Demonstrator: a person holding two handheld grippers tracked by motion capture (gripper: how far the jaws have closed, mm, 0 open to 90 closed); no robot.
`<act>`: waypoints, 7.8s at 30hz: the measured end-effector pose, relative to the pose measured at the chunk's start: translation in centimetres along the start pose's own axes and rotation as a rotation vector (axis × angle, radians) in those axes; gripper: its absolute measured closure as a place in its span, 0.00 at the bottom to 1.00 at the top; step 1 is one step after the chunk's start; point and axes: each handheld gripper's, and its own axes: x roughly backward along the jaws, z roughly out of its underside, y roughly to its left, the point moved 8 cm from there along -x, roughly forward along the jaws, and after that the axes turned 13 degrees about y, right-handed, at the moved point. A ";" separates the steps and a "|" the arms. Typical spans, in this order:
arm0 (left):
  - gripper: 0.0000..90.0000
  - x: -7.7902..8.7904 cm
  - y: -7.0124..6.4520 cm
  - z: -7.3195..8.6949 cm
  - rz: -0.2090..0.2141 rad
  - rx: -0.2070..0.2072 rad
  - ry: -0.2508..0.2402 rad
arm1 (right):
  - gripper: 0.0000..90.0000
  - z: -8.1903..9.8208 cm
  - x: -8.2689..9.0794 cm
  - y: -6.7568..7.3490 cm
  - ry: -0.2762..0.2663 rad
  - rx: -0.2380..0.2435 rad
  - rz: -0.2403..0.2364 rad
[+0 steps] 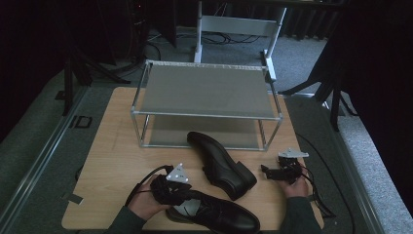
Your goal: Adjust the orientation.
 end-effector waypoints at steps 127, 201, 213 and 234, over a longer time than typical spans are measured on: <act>1.00 -0.9 1.2 10.4 -0.046 0.265 -0.021 | 0.12 -0.1 -0.1 -0.1 0.000 -0.013 0.010; 0.66 1.3 5.4 9.0 -0.221 0.368 -0.231 | 0.98 -6.3 5.1 8.0 -0.082 0.167 0.049; 0.66 1.5 6.6 9.8 -0.254 0.421 -0.221 | 0.91 -5.3 4.0 3.7 -0.036 0.055 0.027; 0.65 1.0 7.1 10.1 -0.246 0.443 -0.199 | 0.76 -5.8 7.6 14.6 -0.136 0.266 -0.134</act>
